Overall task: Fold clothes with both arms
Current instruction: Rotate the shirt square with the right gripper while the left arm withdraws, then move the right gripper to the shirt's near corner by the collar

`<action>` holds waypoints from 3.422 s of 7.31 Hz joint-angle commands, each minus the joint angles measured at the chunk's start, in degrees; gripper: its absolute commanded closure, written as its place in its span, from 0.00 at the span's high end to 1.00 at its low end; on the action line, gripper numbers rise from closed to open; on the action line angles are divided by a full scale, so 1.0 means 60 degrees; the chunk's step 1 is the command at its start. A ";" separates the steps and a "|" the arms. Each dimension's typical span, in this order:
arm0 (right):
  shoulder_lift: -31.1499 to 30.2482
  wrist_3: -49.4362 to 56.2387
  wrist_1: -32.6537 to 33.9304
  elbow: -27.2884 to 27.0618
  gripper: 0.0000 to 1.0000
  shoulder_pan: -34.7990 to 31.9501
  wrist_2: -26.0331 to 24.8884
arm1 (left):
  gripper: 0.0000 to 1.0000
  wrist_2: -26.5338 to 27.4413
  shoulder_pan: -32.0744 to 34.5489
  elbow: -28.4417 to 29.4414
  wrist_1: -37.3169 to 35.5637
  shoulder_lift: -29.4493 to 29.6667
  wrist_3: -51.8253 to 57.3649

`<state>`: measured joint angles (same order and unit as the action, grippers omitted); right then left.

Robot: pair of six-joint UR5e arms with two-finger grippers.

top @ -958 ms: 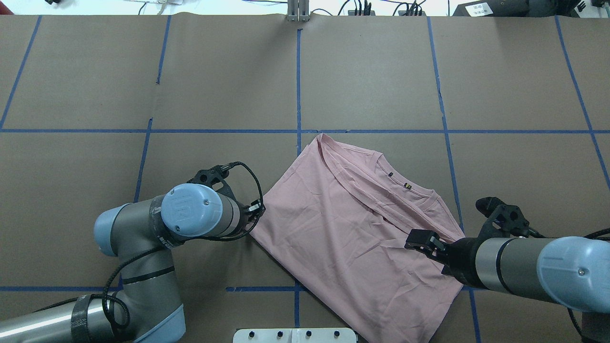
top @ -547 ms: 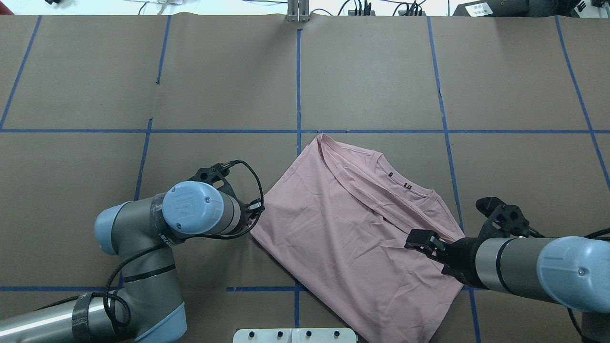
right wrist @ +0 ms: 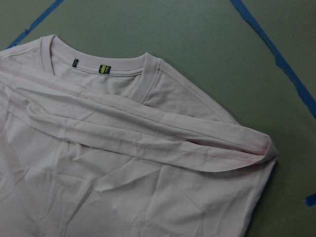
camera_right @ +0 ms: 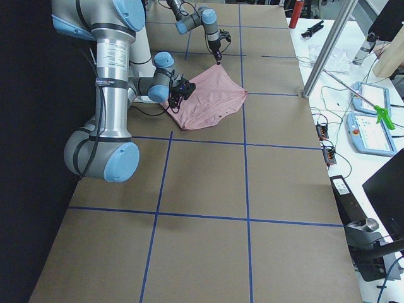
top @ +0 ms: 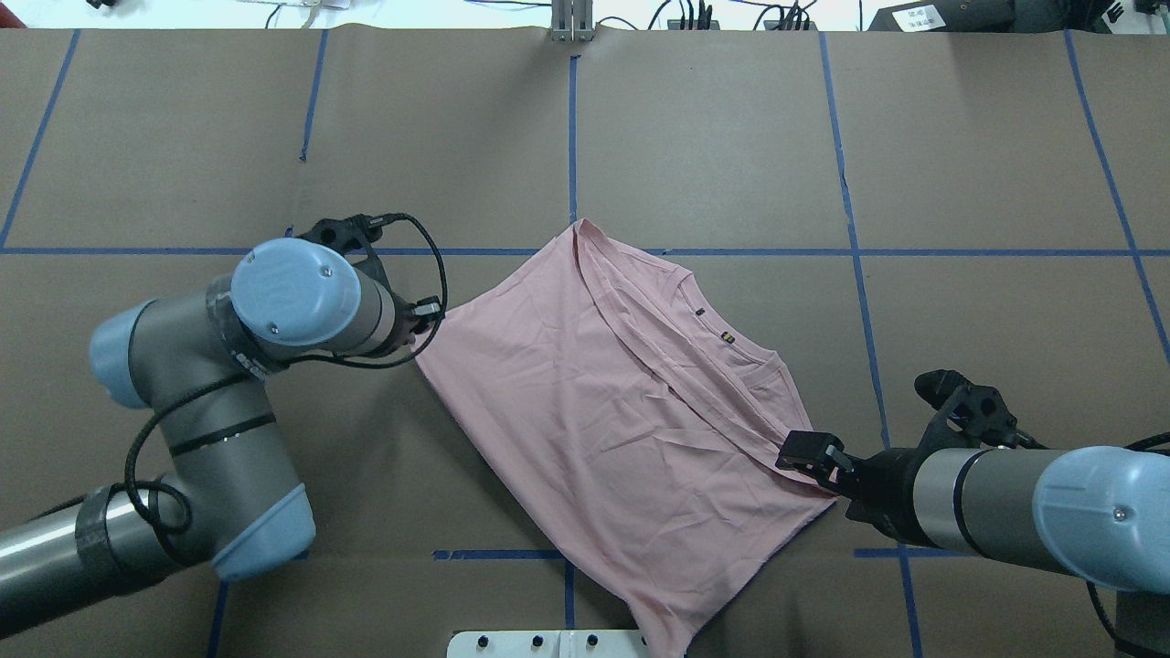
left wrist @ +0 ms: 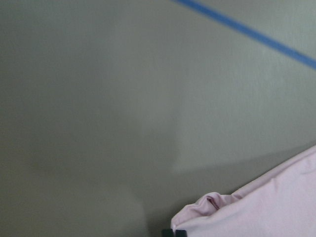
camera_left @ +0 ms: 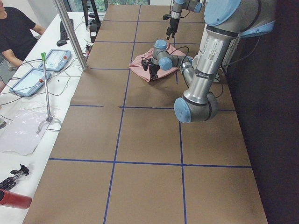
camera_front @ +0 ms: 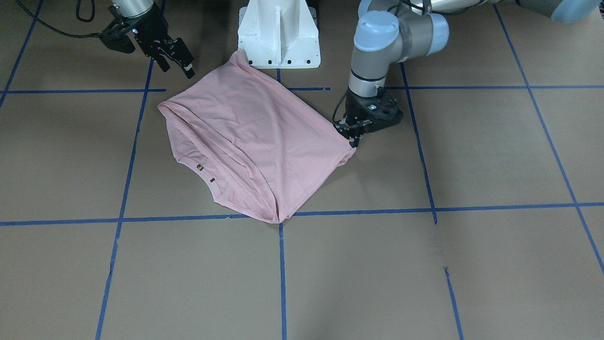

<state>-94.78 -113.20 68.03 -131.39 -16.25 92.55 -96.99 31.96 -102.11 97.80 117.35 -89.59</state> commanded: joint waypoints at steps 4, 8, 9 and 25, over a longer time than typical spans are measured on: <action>0.0938 -0.0015 0.0000 0.0187 1.00 -0.0164 -0.0029 | 0.00 -0.0007 0.2568 0.6853 0.4884 0.2937 0.1571; 0.4213 -0.0175 0.1192 0.2687 1.00 -0.0076 -0.0469 | 0.37 -0.0952 0.2599 0.4173 0.5394 0.1138 0.1441; 0.5066 -0.0423 0.1767 0.3390 0.96 -0.0047 -0.0498 | 0.37 -0.1089 0.2599 0.3229 0.5394 0.0444 0.1440; 0.5762 -0.0454 0.1787 0.5315 0.69 0.0159 -0.0659 | 0.38 -0.1091 0.2569 0.3117 0.5365 0.0393 0.1162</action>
<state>-60.43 -115.93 78.82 -100.14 -15.30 88.66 -103.53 47.30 -83.34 129.98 119.77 -82.52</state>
